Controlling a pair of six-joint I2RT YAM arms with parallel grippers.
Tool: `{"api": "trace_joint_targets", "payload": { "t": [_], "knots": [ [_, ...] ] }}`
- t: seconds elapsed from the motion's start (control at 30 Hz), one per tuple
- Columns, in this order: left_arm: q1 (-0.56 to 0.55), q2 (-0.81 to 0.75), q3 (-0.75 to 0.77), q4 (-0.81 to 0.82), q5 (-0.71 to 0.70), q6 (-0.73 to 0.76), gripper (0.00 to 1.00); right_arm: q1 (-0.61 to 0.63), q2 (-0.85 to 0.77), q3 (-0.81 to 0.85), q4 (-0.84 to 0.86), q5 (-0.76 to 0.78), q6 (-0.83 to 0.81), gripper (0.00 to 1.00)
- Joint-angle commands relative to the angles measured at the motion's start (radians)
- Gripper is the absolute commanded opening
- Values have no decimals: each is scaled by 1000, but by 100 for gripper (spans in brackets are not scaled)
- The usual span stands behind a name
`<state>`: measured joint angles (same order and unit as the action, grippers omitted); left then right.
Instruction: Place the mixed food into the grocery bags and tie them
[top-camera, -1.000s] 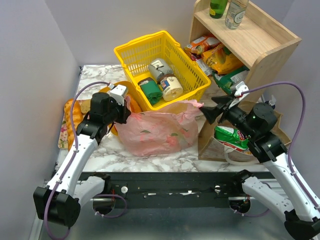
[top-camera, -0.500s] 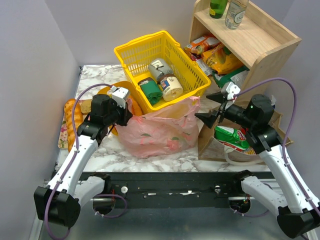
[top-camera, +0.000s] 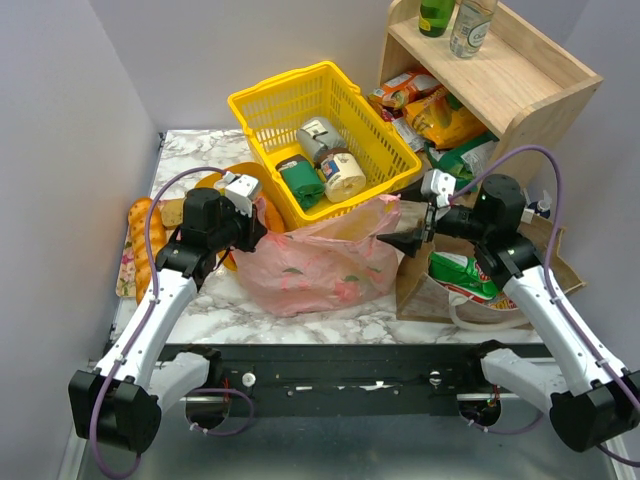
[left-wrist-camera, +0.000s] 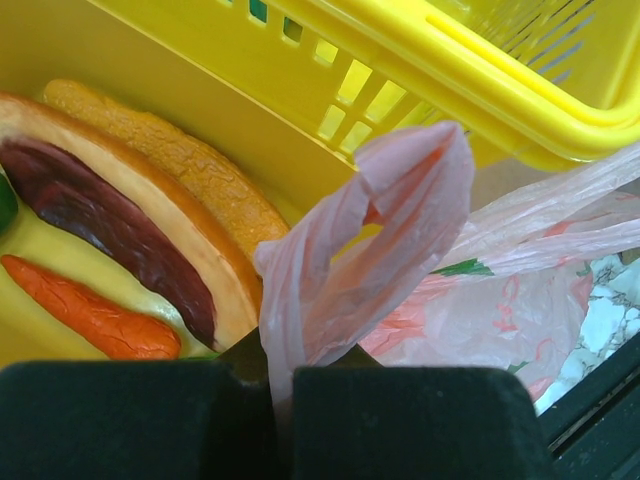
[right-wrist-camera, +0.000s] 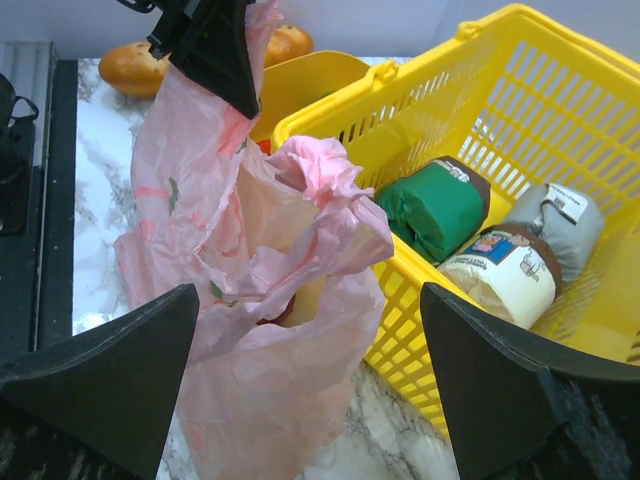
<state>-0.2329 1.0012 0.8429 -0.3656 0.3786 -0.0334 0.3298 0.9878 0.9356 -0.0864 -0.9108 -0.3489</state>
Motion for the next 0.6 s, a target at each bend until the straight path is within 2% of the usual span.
{"api": "trace_joint_targets", "payload": {
  "t": [0.0, 0.17, 0.3, 0.37, 0.4, 0.43, 0.5, 0.53, 0.57],
  "knots": [
    [4, 2, -8, 14, 29, 10, 0, -3, 26, 29, 66, -120, -74, 100],
    [4, 8, -7, 16, 42, 6, 0, -3, 113, 68, 62, -230, -88, 100],
    [4, 8, -10, 20, 55, 4, 0, 0, 156, 84, 65, -255, -91, 100],
    [4, 11, -8, 20, 57, 3, 0, 0, 170, 95, 63, -260, -79, 97],
    [4, 10, -8, 22, 60, 3, 0, 3, 173, 97, 65, -263, -75, 93],
    [3, 10, -8, 24, 65, 1, 0, 5, 173, 97, 63, -261, -59, 76],
    [4, 8, -8, 36, 95, -6, 0, 8, 170, 92, 65, -246, -36, 60],
    [4, 7, -8, 42, 117, -10, 0, 8, 158, 89, 63, -241, -10, 46],
    [3, 4, -7, 51, 135, -14, 0, 9, 150, 79, 63, -232, 2, 38]
  ]
}}
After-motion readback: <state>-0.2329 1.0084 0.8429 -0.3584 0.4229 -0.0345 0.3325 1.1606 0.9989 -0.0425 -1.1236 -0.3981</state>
